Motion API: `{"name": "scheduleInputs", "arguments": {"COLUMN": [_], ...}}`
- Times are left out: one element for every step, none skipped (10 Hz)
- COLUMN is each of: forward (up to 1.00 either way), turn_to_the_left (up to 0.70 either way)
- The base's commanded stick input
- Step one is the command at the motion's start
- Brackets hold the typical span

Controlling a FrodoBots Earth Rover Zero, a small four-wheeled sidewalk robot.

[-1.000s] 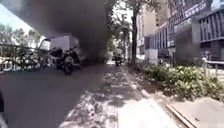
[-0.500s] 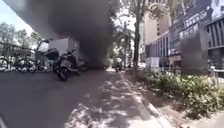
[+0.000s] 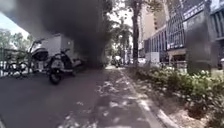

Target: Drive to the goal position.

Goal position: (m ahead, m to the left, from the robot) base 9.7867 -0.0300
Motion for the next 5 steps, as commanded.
{"name": "scheduleInputs", "arguments": {"forward": [0.70, 0.70, 0.70, 0.70, 0.70], "turn_to_the_left": [0.00, 0.00, 0.00, 0.00, 0.00]}}
